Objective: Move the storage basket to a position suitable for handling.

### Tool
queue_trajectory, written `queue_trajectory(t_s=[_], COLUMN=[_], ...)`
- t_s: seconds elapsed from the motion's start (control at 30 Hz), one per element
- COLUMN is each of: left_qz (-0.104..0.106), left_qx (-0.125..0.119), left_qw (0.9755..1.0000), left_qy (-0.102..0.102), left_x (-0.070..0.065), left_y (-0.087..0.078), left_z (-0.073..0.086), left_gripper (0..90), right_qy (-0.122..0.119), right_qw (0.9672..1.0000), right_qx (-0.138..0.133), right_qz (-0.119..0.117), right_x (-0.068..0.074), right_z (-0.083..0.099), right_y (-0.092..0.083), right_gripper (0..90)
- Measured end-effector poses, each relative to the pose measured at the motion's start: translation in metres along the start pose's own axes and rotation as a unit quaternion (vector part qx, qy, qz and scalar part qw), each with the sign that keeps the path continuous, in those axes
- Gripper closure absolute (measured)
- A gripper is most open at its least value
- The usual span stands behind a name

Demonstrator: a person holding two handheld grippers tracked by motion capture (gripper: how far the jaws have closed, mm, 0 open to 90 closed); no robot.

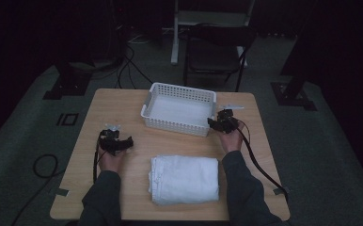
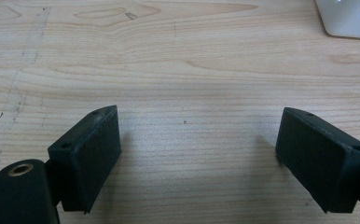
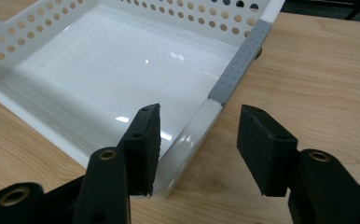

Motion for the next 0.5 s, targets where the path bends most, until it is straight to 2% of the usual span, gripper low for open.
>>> queue_trajectory(t_s=[0.5], left_qz=[0.000], left_qx=[0.000], left_qw=[1.0000], left_qy=[0.000], left_x=[0.000], left_y=[0.000], left_z=[0.000], left_gripper=[13.6], right_qy=[-0.002], right_qw=[0.9997], right_qx=[0.020], right_qz=[-0.013], right_x=[0.004], right_z=[0.002], right_y=[0.012], right_gripper=[53.6])
Point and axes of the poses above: each handheld gripper's, and its own axes: y roughly forward along the jaws, z roughly out of its underside, x roughly to its left, the point moved 10 cm from there along y, roughly forward along the jaws, and after that the axes turned 13 degrees about x, right-handed, at the moved point
